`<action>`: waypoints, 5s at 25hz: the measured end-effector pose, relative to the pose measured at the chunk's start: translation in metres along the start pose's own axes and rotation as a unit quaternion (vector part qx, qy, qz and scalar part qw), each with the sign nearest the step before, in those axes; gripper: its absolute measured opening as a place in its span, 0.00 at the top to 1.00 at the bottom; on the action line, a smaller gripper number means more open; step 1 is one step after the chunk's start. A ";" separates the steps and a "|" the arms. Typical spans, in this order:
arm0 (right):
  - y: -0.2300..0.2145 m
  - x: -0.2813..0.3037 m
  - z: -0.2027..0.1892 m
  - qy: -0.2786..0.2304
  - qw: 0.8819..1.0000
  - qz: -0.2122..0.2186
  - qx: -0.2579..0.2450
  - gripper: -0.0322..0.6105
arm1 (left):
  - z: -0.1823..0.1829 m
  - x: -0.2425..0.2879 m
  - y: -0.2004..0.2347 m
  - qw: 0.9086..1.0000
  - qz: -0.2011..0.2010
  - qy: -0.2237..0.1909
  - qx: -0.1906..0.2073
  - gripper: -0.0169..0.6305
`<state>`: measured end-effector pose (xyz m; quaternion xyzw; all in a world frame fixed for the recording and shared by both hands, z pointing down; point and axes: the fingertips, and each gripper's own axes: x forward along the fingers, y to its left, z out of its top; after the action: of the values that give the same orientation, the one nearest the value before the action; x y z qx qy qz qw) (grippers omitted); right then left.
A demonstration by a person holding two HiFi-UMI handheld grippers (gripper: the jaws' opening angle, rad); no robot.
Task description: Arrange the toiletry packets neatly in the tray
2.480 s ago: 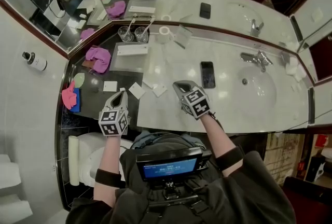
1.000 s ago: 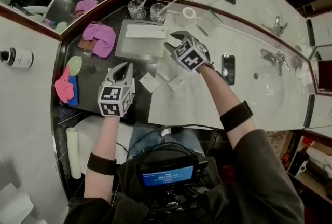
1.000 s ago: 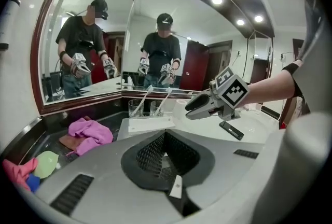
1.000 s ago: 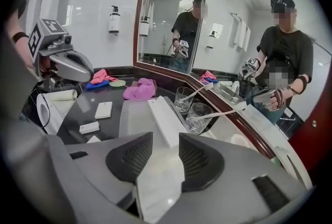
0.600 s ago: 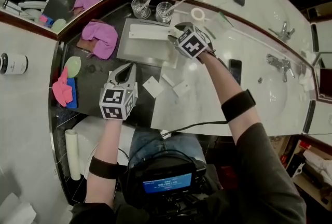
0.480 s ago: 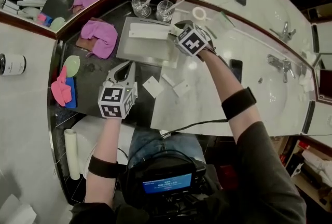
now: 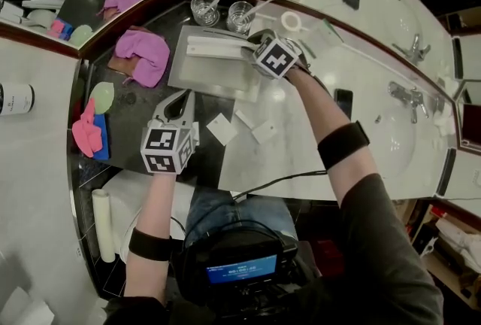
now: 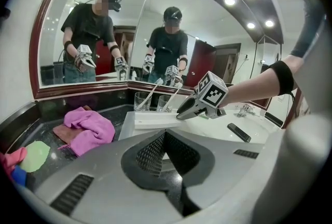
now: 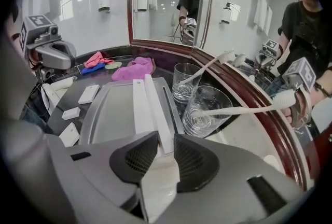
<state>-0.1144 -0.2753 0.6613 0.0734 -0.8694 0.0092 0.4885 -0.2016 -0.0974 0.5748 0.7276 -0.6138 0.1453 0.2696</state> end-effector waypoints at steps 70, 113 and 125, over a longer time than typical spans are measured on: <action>0.179 -0.155 -0.240 -0.005 0.931 -0.145 0.335 0.80 | -0.037 -0.076 -0.114 0.998 -0.008 0.037 0.052 0.97; 0.175 -0.269 -0.173 -0.209 0.919 -0.124 0.309 0.95 | -0.025 -0.073 -0.152 0.999 -0.031 0.005 0.016 0.97; 0.187 -0.259 -0.173 -0.208 0.925 -0.106 0.300 0.95 | -0.026 -0.081 -0.151 0.999 -0.029 -0.013 0.007 0.97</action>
<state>0.1390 -0.0444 0.5416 0.3082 -0.8953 0.2020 0.2503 -0.0681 -0.0011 0.5199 0.7489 -0.5947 0.1325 0.2605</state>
